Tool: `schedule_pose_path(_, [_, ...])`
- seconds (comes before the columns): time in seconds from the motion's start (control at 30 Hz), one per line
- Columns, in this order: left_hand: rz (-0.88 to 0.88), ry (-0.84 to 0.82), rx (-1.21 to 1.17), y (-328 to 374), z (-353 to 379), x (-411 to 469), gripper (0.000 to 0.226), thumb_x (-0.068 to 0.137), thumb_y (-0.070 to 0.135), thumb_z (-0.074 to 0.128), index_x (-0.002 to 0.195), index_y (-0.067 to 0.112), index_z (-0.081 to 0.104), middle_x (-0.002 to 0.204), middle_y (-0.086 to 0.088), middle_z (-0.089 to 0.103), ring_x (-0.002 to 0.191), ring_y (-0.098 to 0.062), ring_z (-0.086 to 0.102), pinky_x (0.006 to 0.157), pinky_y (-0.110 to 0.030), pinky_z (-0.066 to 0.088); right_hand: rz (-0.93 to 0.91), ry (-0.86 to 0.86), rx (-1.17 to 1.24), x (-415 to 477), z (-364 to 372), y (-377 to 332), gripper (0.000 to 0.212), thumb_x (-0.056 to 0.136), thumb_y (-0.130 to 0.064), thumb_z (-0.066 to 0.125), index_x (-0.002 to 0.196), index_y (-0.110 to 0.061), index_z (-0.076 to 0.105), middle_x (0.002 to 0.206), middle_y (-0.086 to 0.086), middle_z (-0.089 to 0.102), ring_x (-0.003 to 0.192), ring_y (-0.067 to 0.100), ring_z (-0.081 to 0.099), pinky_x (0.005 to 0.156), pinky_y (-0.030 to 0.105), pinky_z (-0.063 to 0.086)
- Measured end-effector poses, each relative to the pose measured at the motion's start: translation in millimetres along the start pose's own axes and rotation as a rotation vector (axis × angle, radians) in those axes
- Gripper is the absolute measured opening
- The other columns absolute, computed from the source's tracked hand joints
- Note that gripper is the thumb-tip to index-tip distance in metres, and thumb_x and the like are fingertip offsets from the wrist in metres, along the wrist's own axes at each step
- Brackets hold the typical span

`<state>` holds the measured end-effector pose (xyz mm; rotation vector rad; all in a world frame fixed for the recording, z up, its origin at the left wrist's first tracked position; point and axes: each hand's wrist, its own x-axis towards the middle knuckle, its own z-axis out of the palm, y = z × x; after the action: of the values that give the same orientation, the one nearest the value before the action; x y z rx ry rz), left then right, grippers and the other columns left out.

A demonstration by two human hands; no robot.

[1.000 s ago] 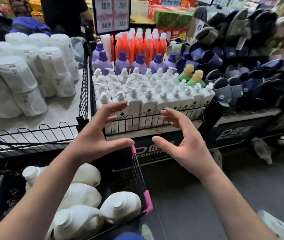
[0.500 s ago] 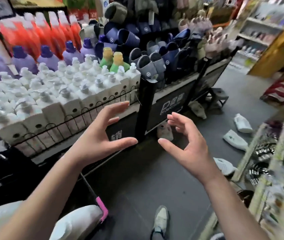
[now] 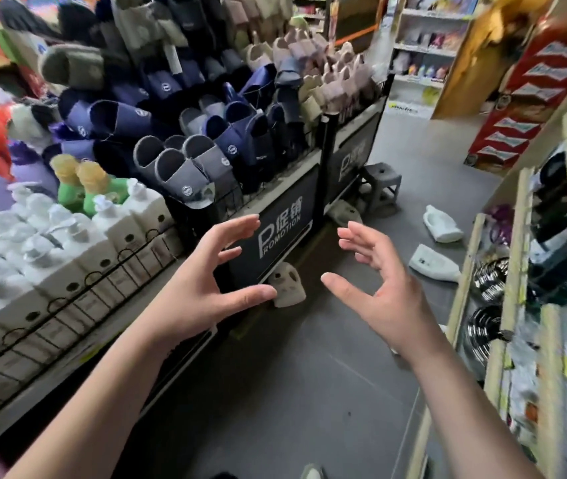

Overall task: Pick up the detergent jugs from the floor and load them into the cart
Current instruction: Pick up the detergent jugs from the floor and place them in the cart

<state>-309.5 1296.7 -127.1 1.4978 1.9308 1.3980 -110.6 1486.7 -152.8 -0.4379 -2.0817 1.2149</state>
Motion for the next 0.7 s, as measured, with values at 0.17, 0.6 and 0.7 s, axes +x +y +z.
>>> schedule_pose_path(0.17, [-0.038, -0.019, -0.025, -26, 13, 52, 0.083, 0.084, 0.033, 0.084, 0.155, 0.019, 0.043, 0.157, 0.009, 0.051, 0.151, -0.013, 0.043, 0.122, -0.046, 0.041, 0.042, -0.013, 0.026, 45, -20, 37, 0.076, 0.083, -0.043, 0.080, 0.148, -0.021, 0.048, 0.144, -0.011, 0.061, 0.135, 0.012, 0.059, 0.115, 0.041, 0.046])
schedule_pose_path(0.6, [-0.034, -0.049, -0.137, -163, -5, 247, 0.090, 0.081, 0.051, 0.083, 0.156, 0.024, 0.042, 0.155, 0.007, 0.052, 0.150, -0.014, 0.044, 0.121, -0.049, 0.042, 0.199, -0.052, -0.162, 214, -8, 131, 0.071, 0.084, -0.034, 0.085, 0.146, -0.027, 0.051, 0.142, -0.014, 0.062, 0.134, 0.001, 0.056, 0.117, 0.031, 0.043])
schedule_pose_path(0.7, [-0.050, -0.049, -0.176, -195, -18, 302, 0.092, 0.079, 0.062, 0.082, 0.155, 0.028, 0.043, 0.154, 0.010, 0.053, 0.149, -0.013, 0.046, 0.120, -0.049, 0.042, 0.234, -0.059, -0.205, 267, 1, 150, 0.071, 0.084, -0.034, 0.085, 0.147, -0.026, 0.051, 0.142, -0.013, 0.062, 0.133, -0.001, 0.056, 0.116, 0.029, 0.043])
